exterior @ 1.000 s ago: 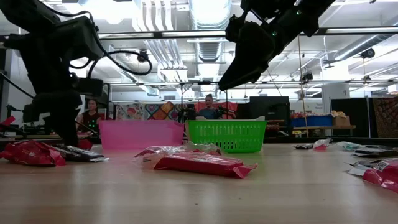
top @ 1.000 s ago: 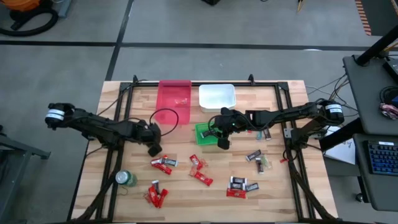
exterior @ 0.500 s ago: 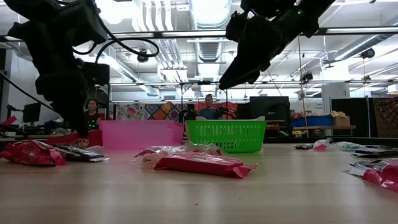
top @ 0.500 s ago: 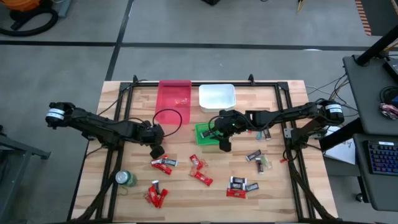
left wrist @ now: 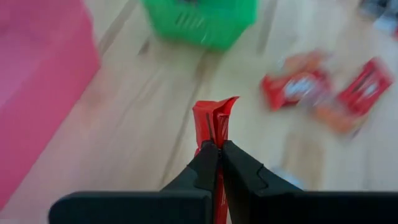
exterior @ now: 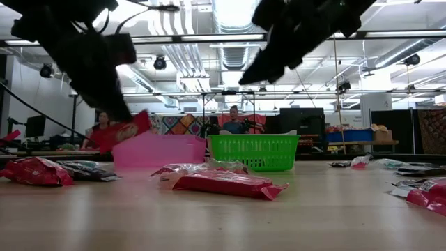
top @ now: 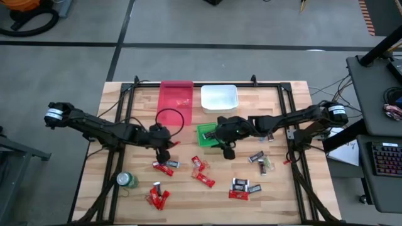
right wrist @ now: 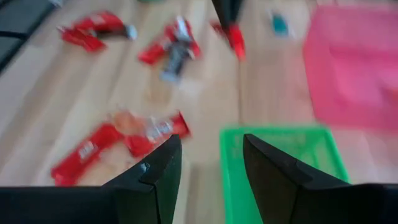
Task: Sort candy
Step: Put the red chocolate bar into the white bin, then put the blue candy into the red bin
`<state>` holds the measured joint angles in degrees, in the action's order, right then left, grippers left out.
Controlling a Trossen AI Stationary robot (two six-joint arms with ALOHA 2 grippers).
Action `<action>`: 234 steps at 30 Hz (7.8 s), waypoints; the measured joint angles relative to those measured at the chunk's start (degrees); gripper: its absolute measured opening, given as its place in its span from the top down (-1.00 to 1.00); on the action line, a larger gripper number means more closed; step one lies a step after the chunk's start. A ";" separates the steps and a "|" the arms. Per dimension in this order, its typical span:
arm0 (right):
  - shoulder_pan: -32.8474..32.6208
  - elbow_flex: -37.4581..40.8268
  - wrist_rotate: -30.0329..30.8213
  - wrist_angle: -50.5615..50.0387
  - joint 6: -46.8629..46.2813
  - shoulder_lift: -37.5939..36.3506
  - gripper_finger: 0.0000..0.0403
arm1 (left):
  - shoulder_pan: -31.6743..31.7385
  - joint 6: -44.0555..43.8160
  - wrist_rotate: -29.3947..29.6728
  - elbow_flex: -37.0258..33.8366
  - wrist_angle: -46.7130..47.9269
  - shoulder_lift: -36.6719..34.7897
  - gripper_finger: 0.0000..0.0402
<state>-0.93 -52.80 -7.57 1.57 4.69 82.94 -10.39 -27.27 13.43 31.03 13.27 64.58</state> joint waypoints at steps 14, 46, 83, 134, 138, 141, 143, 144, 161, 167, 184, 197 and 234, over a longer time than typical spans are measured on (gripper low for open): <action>-1.68 -0.02 -0.39 25.45 4.90 10.58 0.20 | -2.62 3.71 0.07 0.09 -25.04 4.72 1.00; -1.58 -0.04 -4.89 26.75 0.45 12.87 0.20 | -3.11 5.84 1.06 0.11 -46.61 18.75 1.00; 0.38 -0.04 -5.11 24.03 1.33 11.37 0.87 | -2.66 7.17 1.26 0.13 -44.81 16.27 0.77; 32.36 -1.83 13.11 2.16 -17.19 5.95 0.15 | 27.45 17.49 0.86 0.40 -13.26 -3.58 0.37; 31.89 -3.46 12.93 -2.08 -17.04 4.40 0.09 | 27.44 13.42 0.80 3.33 -4.54 -3.54 0.37; 31.38 -4.08 11.23 -3.57 -16.58 2.88 0.09 | 27.08 11.00 0.81 6.20 4.11 -3.54 0.37; 30.92 -4.11 9.56 -3.92 -15.83 1.76 0.10 | 26.52 9.97 0.82 8.49 9.63 -3.54 0.37; 30.69 -4.13 8.66 -3.91 -15.48 1.35 0.10 | 26.18 9.64 0.70 9.65 12.30 -3.54 0.37; 26.29 -4.13 7.13 -4.36 -12.60 -1.21 0.11 | 19.47 2.93 -4.91 17.35 45.07 -2.42 0.30; 26.29 -4.13 7.13 -4.38 -12.43 -1.18 0.11 | 18.46 2.44 -5.35 16.96 49.77 1.86 0.09; 26.03 -4.09 6.91 -5.26 -10.78 -1.11 0.09 | 18.28 1.42 1.22 13.68 47.74 18.09 0.10; 25.78 -4.09 5.62 -5.28 -11.08 -1.10 0.09 | 18.27 1.45 5.56 12.27 42.74 19.67 0.10; 24.41 -4.09 5.62 -5.25 -11.28 -1.10 0.09 | 17.65 2.86 0.50 8.54 37.60 17.07 0.98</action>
<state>23.49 -56.88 -1.96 -3.68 -6.59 81.84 7.27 -24.41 13.93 39.56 50.87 81.64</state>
